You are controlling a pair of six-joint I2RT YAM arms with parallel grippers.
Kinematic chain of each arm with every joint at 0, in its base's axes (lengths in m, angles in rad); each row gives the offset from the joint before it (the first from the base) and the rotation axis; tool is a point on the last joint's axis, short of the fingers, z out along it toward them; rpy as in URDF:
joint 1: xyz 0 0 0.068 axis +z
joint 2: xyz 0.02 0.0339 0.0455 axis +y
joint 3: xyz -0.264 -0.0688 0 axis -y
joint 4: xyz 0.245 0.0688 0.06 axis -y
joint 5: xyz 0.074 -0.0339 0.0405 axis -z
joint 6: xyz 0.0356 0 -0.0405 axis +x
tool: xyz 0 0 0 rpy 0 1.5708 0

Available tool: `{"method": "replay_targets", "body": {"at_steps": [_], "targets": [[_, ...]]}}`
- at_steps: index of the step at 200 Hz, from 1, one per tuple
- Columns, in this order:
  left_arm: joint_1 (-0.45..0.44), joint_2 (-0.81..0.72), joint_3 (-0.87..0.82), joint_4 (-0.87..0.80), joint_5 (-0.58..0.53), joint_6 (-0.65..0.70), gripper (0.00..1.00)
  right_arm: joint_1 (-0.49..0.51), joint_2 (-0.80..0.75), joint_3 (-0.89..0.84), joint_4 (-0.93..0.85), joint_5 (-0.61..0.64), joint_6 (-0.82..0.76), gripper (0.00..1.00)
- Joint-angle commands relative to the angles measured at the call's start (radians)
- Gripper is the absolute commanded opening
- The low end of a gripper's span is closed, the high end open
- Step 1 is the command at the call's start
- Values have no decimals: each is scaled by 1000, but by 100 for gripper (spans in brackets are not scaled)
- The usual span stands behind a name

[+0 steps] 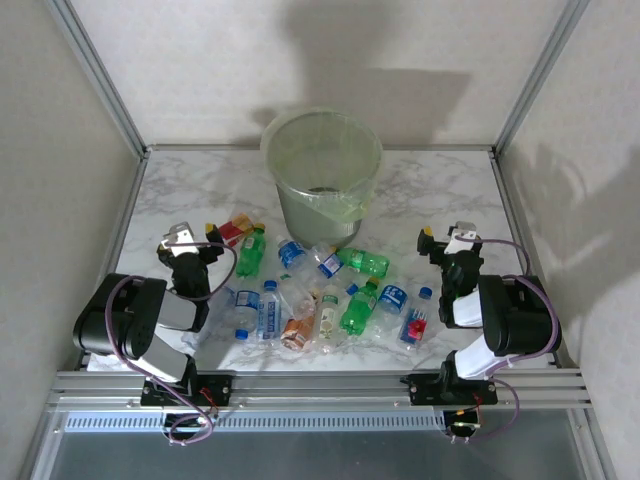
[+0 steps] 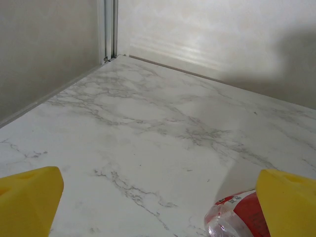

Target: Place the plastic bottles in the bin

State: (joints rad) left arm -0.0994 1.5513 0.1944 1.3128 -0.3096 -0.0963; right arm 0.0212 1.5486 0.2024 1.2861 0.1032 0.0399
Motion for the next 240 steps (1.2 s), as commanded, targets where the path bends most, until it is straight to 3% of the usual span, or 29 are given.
{"method": "replay_targets", "body": {"at_steps": [1,177,190,196,208,219,240], "targets": [[3,-6,10,29,10,12,99,-3,1,11,20,-8,-11,99],[4,-7,13,24,15,10,99,-2,-1,15,24,9,-10,99],[-12,-36,27,-13,-52,7,99,12,-111,98,-201,140,22,99],[-21,-72,43,-64,-37,35,99,17,-202,195,-448,203,77,99],[-86,-147,185,-346,-213,49,99,15,-315,413,-928,289,311,99],[-102,-204,310,-557,-274,-39,99,15,-356,561,-1239,256,489,99],[-103,-322,485,-884,-228,-320,99,-1,-405,572,-1421,108,647,99]]}}
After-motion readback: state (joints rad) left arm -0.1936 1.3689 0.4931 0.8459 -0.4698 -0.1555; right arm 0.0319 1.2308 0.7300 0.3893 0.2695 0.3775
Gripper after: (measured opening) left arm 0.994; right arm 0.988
